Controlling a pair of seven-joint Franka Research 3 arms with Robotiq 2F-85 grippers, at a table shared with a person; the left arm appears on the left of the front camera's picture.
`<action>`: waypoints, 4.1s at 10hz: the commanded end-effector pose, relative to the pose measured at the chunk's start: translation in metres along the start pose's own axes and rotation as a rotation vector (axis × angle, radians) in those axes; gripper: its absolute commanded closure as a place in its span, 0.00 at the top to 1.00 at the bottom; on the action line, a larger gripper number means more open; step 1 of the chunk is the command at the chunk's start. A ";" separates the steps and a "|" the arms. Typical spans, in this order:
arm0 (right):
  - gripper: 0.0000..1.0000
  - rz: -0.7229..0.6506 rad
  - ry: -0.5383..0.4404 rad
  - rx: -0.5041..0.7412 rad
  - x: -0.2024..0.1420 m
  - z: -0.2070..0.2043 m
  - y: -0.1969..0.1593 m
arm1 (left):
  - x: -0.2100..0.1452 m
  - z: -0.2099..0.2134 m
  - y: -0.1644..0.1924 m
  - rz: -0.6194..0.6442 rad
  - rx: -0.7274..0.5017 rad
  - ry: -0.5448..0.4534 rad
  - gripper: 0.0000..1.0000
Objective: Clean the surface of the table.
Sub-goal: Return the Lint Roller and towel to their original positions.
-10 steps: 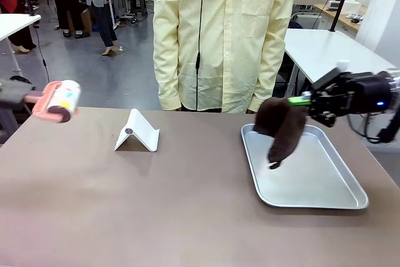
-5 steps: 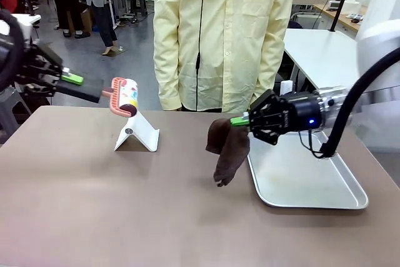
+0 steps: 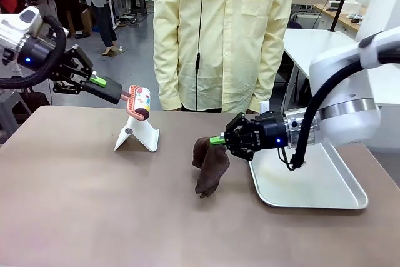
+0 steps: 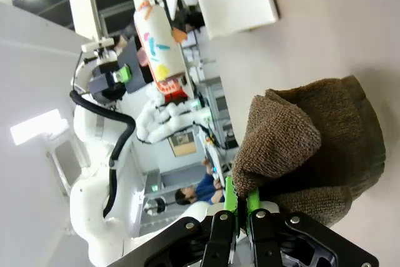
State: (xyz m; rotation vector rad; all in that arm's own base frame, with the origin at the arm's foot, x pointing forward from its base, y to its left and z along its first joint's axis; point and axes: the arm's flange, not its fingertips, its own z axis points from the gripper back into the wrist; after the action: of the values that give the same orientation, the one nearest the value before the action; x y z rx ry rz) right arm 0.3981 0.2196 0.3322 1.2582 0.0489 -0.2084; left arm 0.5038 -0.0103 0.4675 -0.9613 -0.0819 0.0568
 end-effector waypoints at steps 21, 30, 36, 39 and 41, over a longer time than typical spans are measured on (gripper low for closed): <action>0.06 -0.049 -0.191 -0.220 0.079 -0.018 -0.004 | 0.058 -0.089 0.006 0.064 0.192 0.128 0.22; 0.06 -0.060 -0.155 -0.203 0.077 -0.017 -0.007 | 0.073 -0.103 0.028 0.090 0.307 0.110 0.22; 0.06 -0.073 -0.106 -0.175 0.080 -0.013 -0.012 | 0.063 -0.109 0.022 0.035 0.371 0.108 0.22; 0.06 -0.078 -0.075 -0.162 0.080 -0.013 -0.015 | 0.062 -0.113 0.011 0.012 0.436 0.102 0.22; 0.06 -0.078 -0.069 -0.157 0.080 -0.012 -0.015 | 0.062 -0.115 0.010 0.014 0.455 0.099 0.22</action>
State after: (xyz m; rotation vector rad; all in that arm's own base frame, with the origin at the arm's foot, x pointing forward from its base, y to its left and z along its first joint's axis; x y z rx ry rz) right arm 0.4738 0.2192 0.3000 1.0999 0.0305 -0.3152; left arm 0.5788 -0.0979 0.4054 -0.5873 0.0255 0.0113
